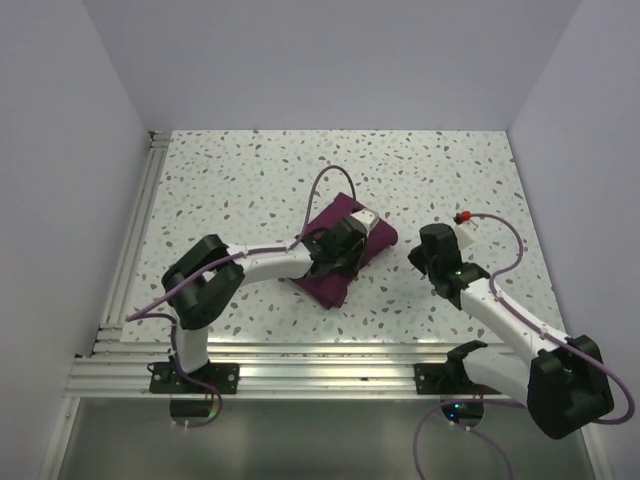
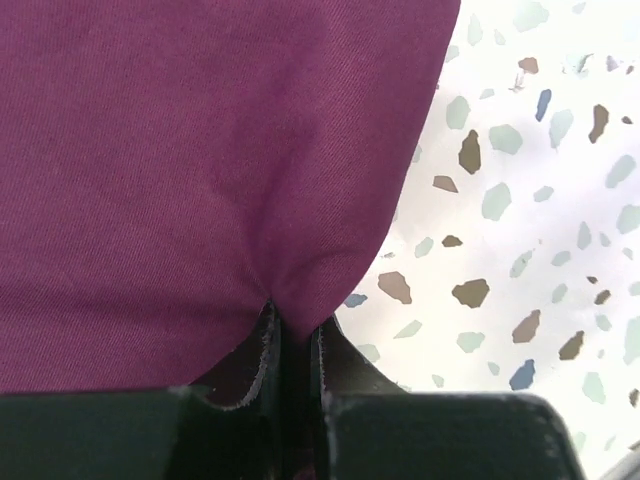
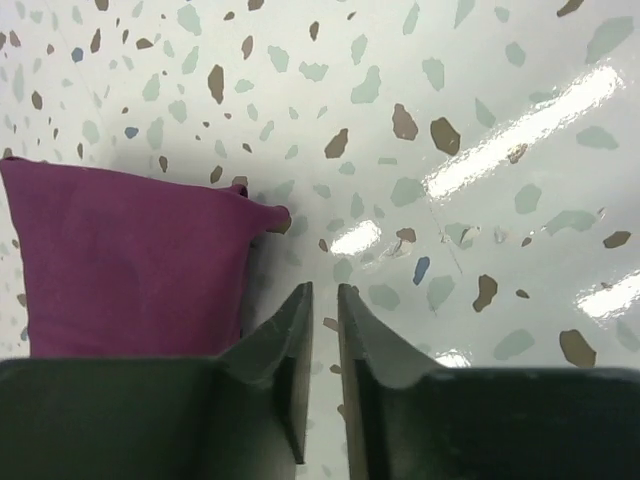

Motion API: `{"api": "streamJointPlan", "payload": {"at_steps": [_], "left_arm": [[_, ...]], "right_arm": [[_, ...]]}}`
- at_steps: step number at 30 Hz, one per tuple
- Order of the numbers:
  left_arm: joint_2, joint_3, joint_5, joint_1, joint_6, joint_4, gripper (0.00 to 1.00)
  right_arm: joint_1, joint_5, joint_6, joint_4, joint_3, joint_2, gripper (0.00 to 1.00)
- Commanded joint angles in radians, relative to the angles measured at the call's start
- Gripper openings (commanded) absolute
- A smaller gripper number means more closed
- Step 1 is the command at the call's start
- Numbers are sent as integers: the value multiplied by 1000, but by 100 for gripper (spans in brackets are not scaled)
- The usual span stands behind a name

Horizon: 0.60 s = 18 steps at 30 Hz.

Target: Prepare the surgical pack

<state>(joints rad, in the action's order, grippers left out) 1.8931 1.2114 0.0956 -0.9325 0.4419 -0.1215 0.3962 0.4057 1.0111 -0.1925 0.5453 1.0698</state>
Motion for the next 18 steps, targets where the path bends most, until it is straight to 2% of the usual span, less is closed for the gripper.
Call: {"api": "streamJointPlan", "payload": {"at_steps": [1,2,5,7,8,9,13,15,18], "left_arm": [[17,-19,73,-32,40,79,7],[15,-19,87,-37,38,80,13],[-14,-26,101,-51,31,82,35],[-34,-35,107,-54,23,80,41],[-58,-36,108,-54,21,68,47],[-74,-41,107,-55,9,63,50],[-149,-58,162,-72,-9,22,60],[-183,-59,185,-84,-26,-15,69],[-215,-69,249,-112,-60,-53,75]], "right_arm": [[-20,-31,-121,-65,85,-5,23],[-25,-48,-131,-68,96,13,32],[-39,-109,-152,-65,134,45,46],[-45,-145,-161,-55,154,64,54],[-49,-181,-166,-56,166,74,65],[-51,-197,-166,-58,191,102,68],[-51,-275,-161,-42,225,163,74],[-53,-304,-154,-18,235,206,76],[-49,-364,-149,1,257,260,78]]}}
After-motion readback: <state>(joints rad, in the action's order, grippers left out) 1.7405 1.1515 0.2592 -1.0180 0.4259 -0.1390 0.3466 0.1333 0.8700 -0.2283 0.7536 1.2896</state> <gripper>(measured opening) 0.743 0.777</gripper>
